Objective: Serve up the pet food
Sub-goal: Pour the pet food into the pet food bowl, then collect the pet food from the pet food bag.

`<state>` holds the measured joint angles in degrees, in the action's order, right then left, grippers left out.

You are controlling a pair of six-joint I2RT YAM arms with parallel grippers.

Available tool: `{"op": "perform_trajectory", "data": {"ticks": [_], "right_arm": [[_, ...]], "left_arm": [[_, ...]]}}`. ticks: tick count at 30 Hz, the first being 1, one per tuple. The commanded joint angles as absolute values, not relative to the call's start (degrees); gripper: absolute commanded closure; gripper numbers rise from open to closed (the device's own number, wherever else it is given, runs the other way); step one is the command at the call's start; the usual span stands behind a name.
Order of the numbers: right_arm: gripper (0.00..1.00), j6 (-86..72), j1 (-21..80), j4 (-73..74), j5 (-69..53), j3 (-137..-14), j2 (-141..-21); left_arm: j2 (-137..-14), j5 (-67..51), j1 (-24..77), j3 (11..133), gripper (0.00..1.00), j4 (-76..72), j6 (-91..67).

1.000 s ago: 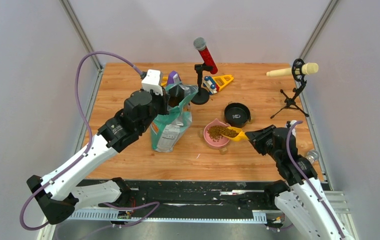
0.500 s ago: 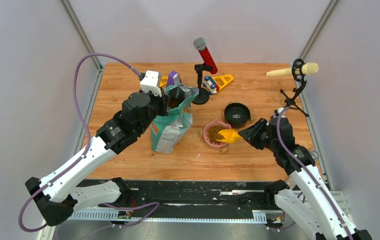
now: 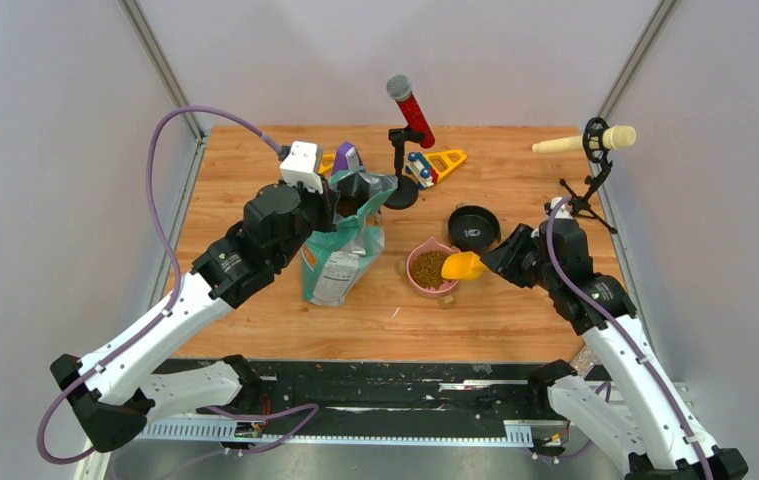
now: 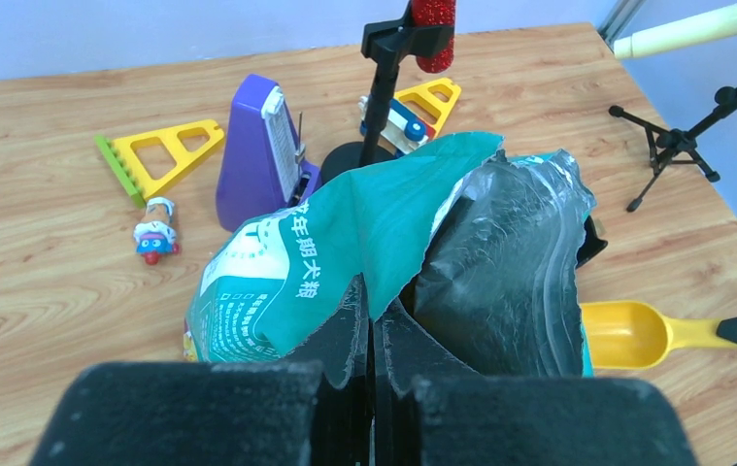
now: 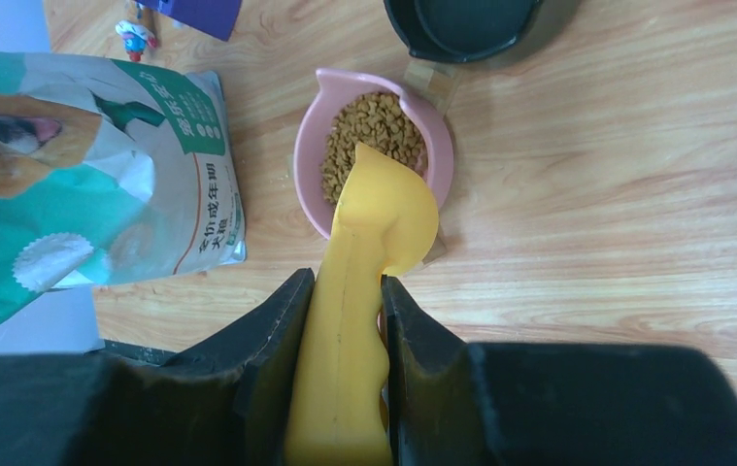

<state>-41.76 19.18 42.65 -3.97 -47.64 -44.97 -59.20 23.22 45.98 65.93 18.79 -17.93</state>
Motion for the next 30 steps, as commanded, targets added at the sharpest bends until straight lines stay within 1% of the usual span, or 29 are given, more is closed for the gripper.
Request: {"op": "perform_trajectory", "data": {"ticks": [1, 8, 17, 26, 30], "right_arm": [[1.0, -38.0, 19.0, 42.4, -0.8, -54.0, -43.6], [1.0, -37.8, 19.0, 38.2, -6.7, -65.0, -46.3], [1.0, -39.0, 19.0, 30.8, -24.3, -80.9, -53.9], [1.0, -42.3, 19.9, 27.6, -37.1, -88.5, -62.2], [1.0, -42.0, 22.8, 28.6, -38.4, -88.9, -65.8]], "left_arm": [[-58.1, 21.1, 46.4, 66.6, 1.0, 17.4, -19.5], [-60.9, 21.9, 46.4, 73.2, 1.0, 22.1, -19.1], [-66.9, 24.3, 46.4, 84.6, 1.0, 27.5, -15.7], [-69.2, 24.1, 46.4, 89.1, 1.0, 29.4, -13.1], [-69.5, 24.2, 46.4, 89.8, 1.0, 29.6, -12.6]]}}
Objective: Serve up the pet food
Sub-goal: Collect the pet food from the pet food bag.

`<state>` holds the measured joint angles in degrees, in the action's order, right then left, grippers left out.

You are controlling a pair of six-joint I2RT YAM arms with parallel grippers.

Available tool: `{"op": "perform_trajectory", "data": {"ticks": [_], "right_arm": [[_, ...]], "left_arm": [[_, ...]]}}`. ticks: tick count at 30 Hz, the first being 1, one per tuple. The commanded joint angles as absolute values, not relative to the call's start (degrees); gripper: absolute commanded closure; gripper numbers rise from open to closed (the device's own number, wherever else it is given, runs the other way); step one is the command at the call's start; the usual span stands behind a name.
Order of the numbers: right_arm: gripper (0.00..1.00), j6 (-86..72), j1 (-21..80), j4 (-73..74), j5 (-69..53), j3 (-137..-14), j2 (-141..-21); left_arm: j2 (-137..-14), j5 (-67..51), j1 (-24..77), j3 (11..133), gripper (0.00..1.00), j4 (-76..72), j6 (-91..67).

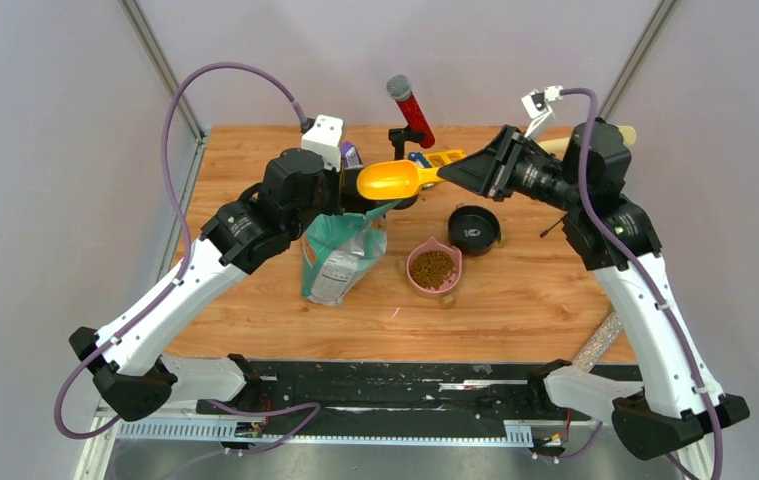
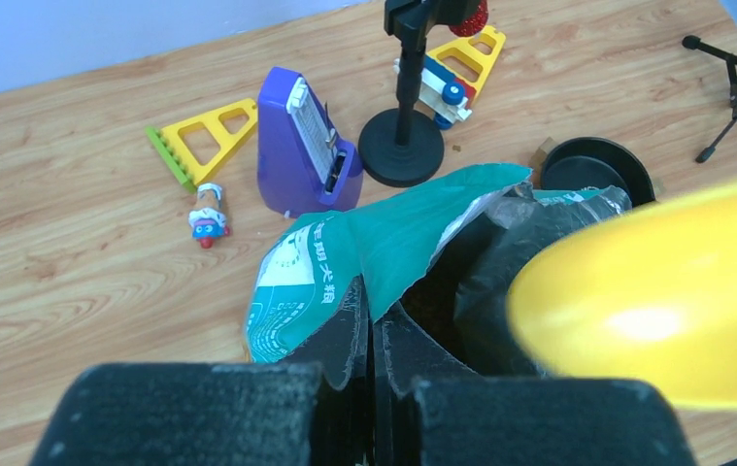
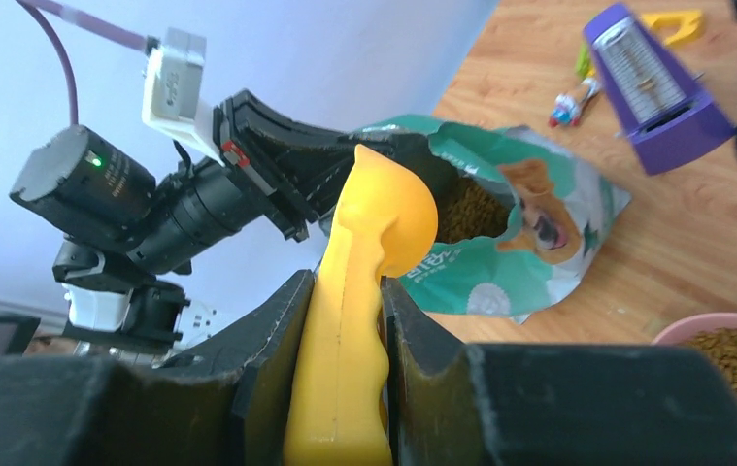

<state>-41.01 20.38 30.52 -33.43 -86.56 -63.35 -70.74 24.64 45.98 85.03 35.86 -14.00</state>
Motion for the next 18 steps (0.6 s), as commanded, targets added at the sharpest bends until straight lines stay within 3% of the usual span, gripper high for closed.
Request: {"op": "perform_trajectory", "data": {"ticks": [1, 8, 14, 18], "right_arm": [[1.0, -41.3, 23.7, 29.4, -37.4, -89.2, -66.5], [1.0, -31.2, 32.2, 45.5, -14.4, -98.7, -74.2], [1.0, -23.0, 37.7, 60.7, -0.8, -113.7, -87.4], [1.0, -18.7, 43.2, 73.0, 17.7, -128.3, -97.8]], "left_arm": [[-69.5, 24.3, 46.4, 89.7, 1.0, 29.6, -12.6], [-69.2, 23.7, 46.4, 89.2, 1.0, 29.5, -12.9], [-67.2, 17.8, 46.4, 84.5, 1.0, 23.7, -13.3], [-66.8, 17.0, 46.4, 83.6, 1.0, 22.8, -13.9]]}}
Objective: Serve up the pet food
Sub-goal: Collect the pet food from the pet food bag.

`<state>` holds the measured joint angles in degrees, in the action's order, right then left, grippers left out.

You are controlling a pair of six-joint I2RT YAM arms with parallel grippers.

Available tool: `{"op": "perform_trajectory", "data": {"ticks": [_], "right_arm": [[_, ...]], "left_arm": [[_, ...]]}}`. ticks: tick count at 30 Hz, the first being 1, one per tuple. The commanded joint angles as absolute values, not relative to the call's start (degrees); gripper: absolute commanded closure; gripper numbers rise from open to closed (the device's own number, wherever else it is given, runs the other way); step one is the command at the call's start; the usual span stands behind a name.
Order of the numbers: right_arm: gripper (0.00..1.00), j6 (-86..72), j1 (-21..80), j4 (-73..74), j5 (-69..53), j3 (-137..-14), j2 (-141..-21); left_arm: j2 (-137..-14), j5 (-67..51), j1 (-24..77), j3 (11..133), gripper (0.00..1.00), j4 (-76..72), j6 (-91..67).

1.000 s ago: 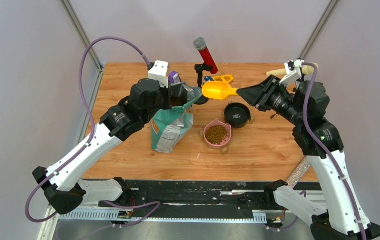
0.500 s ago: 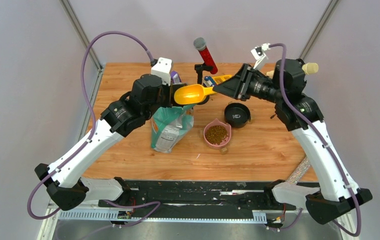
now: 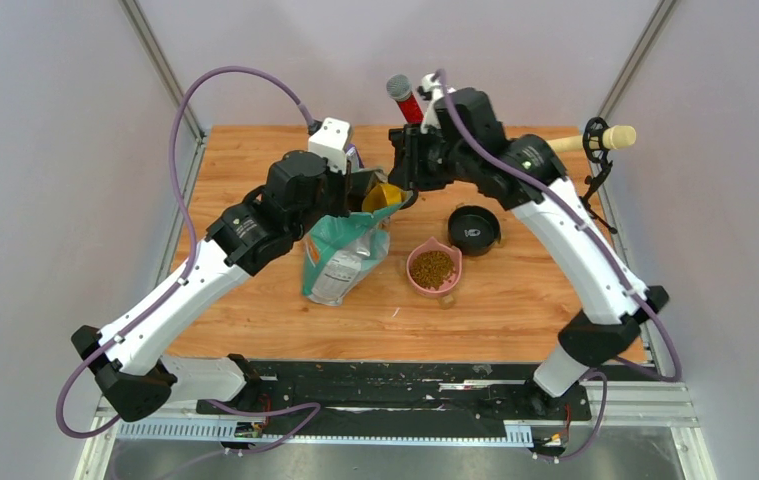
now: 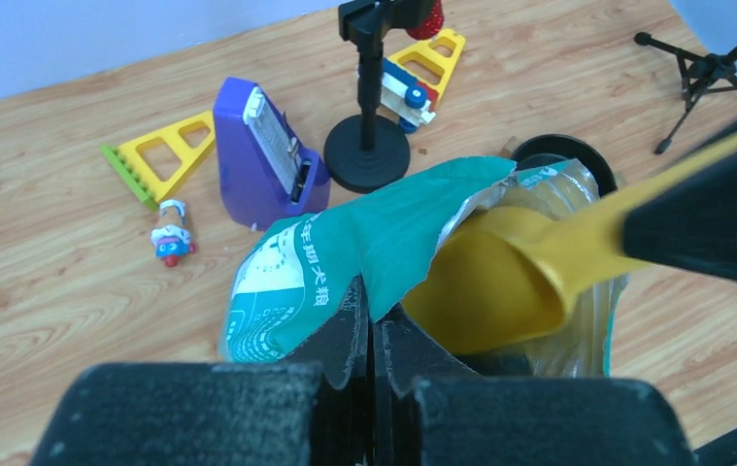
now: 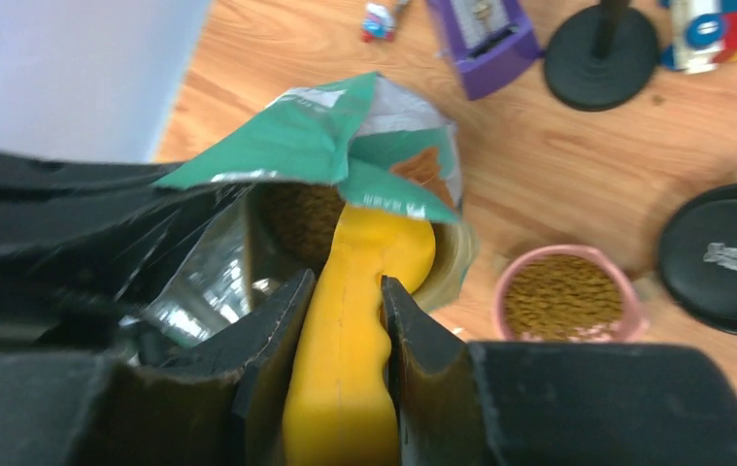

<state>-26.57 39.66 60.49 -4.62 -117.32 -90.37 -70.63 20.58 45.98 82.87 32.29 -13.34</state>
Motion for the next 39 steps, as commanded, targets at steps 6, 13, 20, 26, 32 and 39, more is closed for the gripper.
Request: {"op": "perform_trajectory", "data": {"ticks": [6, 13, 20, 26, 32, 39], "right_arm": [[1.0, -17.3, 45.6, 76.7, 23.4, -130.5, -104.8], [1.0, -22.4, 45.0, 67.3, 12.4, -115.3, -102.9], [1.0, -34.1, 40.5, 43.3, -9.5, -94.2, -92.5], [1.0, -50.8, 35.3, 20.5, -22.0, -76.4, -80.7], [1.0, -60.2, 32.5, 7.1, -23.3, -65.3, -72.2], [1.0, -64.9, 29.8, 2.1, -19.8, -57.2, -62.9]], "left_arm": [[-66.7, 17.0, 46.4, 83.2, 1.0, 22.2, -14.3], [-66.3, 17.0, 46.4, 82.1, 1.0, 21.2, -15.2], [-67.0, 15.4, 46.4, 82.3, 1.0, 20.4, -16.4], [-68.1, 14.5, 46.4, 82.8, 1.0, 19.8, -16.8], [-68.7, 15.0, 46.4, 83.3, 1.0, 20.1, -17.0], [-69.2, 16.2, 46.4, 83.7, 1.0, 20.2, -17.2]]}}
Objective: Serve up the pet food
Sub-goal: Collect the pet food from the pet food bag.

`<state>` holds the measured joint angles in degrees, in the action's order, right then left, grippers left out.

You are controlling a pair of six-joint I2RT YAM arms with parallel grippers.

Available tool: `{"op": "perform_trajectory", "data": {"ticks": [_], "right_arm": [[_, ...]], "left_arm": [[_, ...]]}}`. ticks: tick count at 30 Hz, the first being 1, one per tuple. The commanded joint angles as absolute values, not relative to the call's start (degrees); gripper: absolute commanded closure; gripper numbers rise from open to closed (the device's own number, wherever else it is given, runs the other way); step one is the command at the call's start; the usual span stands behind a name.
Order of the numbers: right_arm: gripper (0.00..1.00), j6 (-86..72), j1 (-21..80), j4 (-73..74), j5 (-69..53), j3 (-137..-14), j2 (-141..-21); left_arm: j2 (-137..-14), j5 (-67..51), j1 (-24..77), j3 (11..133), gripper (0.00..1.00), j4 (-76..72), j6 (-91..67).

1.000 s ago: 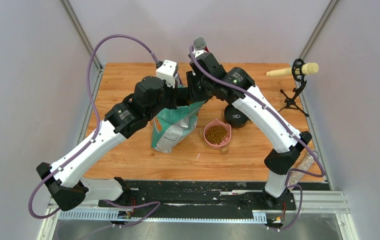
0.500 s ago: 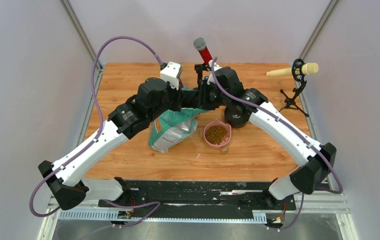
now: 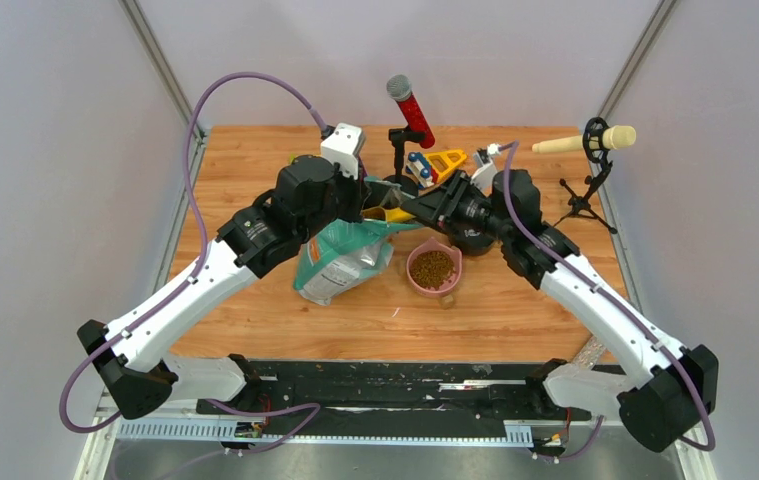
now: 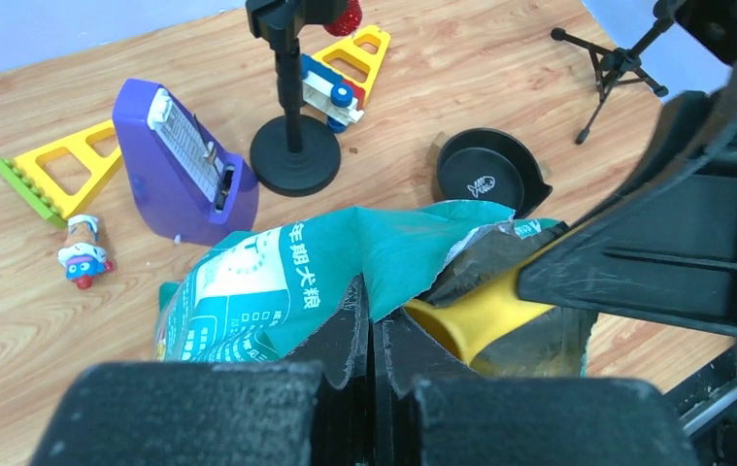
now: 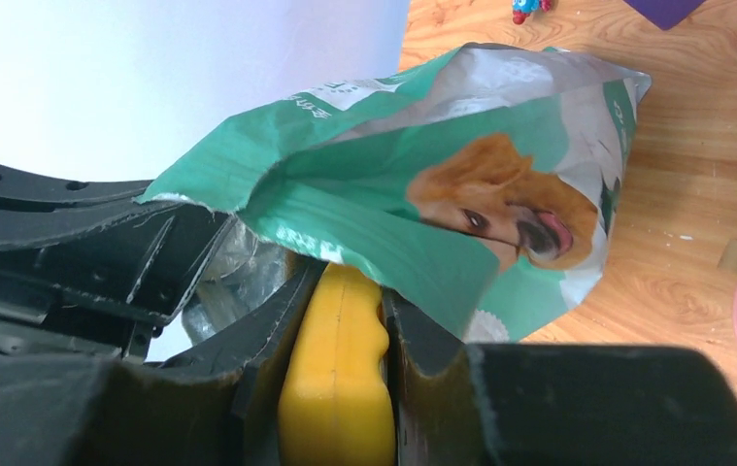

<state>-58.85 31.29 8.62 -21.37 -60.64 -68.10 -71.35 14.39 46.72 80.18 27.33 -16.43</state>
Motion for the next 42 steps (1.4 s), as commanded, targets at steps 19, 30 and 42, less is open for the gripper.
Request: {"op": "perform_trajectory", "data": {"ticks": [19, 30, 42], "right_arm": [[1.0, -66.1, 23.1, 1.9, -19.0, -48.8, -48.3], [1.0, -74.9, 21.6, -4.3, -16.2, -43.5, -44.1], [1.0, -82.9, 21.5, -18.7, -20.9, -36.6, -46.7]], "left_arm": [[-68.0, 22.8, 46.4, 84.0, 1.0, 22.1, -17.3], [-67.6, 22.7, 46.4, 83.9, 1.0, 22.3, -17.7], [-67.6, 18.5, 46.4, 83.7, 1.0, 21.7, -19.0]]}}
